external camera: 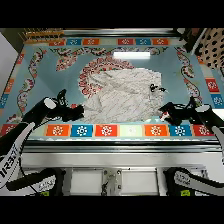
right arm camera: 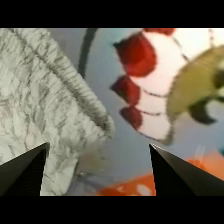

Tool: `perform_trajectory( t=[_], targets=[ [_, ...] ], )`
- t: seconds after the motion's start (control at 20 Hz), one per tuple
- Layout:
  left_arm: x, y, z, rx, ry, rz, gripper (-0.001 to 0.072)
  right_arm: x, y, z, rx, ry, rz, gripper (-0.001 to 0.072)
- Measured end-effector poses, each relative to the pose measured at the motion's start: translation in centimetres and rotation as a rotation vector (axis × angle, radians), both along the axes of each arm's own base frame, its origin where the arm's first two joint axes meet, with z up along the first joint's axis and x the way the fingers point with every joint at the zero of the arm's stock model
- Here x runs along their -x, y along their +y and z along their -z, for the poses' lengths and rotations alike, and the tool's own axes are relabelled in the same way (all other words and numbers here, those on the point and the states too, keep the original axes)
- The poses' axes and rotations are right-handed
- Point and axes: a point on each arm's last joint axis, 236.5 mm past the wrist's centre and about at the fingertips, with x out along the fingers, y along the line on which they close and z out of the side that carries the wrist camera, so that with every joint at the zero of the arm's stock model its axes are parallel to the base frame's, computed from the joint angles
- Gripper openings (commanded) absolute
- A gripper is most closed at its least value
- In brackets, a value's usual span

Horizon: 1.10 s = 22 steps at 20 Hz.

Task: Fold the clothes and pants, and hang the long-sleeved shirts on hangers.

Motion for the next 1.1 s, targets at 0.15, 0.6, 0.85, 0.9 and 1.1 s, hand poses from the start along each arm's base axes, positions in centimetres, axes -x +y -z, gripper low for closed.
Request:
perform_trajectory(
  t=[0.15,0.6,0.85,0.9,1.1],
  targets=[
    [0.2,-0.3,0.0,-0.003,0.002,0.014,0.0009,-1.8,1.9,0.7,-0.004,-0.045,0.026,0.0712],
    [0.0,0.3,0.0,-0.003,0.002,-0.002,0.0008,-3.7,3.2,1.0,0.105,-0.149,-0.043,0.0027],
    [-3.7,2.8,-6.0,0.005,-0.167,-0.077,0.0008,-6.1,3.6,-6.5,0.204,-0.352,-0.197,0.0027],
    [-5.0,3.5,-9.1,0.010,-0.244,-0.094,0.0008,-6.9,3.7,-9.9,0.238,-0.423,-0.243,0.0027],
    [-7.6,6.0,-27.1,0.003,-0.670,-0.141,0.0009,-6.7,5.0,-26.0,0.367,-0.719,-0.393,0.0027]
  ],
)
